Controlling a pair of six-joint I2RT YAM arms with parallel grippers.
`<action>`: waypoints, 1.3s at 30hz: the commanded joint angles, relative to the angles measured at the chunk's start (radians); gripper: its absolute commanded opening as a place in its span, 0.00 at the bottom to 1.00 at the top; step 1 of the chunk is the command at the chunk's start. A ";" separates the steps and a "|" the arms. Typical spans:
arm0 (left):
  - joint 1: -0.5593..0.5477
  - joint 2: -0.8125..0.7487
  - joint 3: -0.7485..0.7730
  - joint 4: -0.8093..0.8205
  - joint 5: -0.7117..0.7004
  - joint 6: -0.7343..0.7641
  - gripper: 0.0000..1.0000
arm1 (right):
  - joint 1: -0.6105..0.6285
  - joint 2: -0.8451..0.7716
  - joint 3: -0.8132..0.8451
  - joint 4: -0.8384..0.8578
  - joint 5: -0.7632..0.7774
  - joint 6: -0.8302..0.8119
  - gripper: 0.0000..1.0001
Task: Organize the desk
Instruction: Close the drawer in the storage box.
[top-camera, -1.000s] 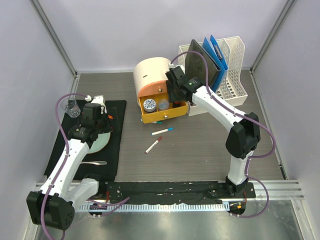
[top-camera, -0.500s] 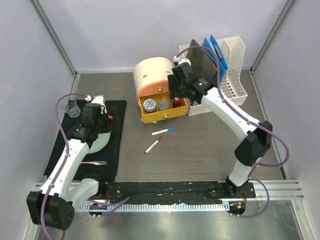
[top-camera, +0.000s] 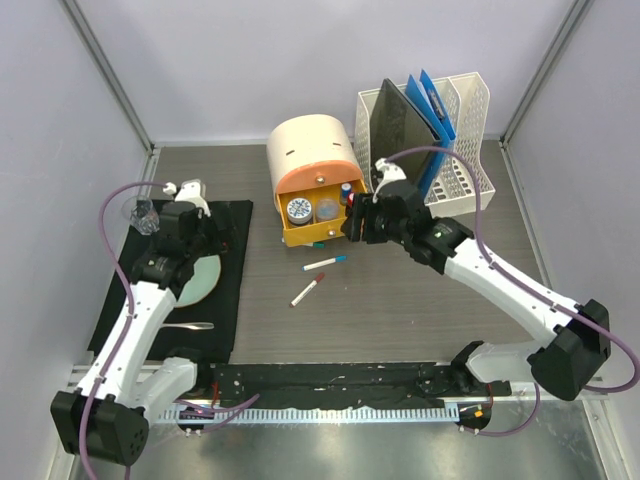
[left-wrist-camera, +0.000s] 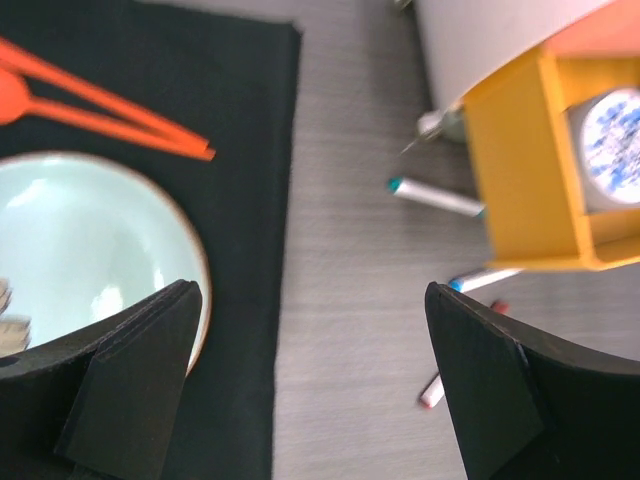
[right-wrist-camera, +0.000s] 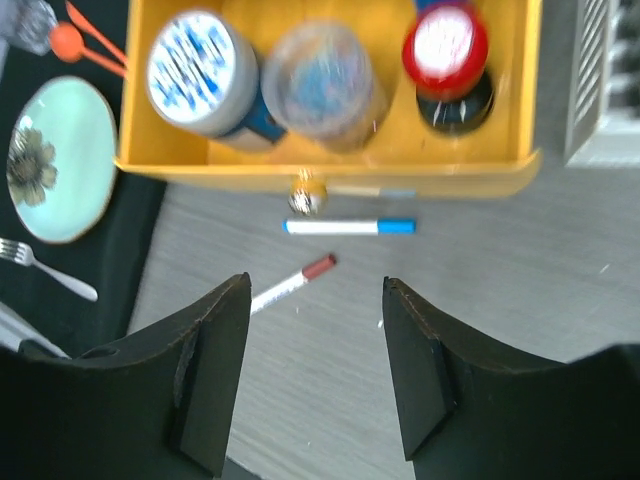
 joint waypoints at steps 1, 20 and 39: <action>0.004 0.089 0.091 0.222 0.093 -0.078 1.00 | 0.015 -0.022 -0.086 0.191 -0.070 0.087 0.60; 0.004 0.594 0.363 0.793 0.159 -0.201 1.00 | 0.028 0.086 -0.176 0.352 -0.112 0.107 0.60; 0.058 1.080 0.734 1.031 0.223 -0.547 1.00 | 0.028 0.092 -0.219 0.401 -0.118 0.103 0.60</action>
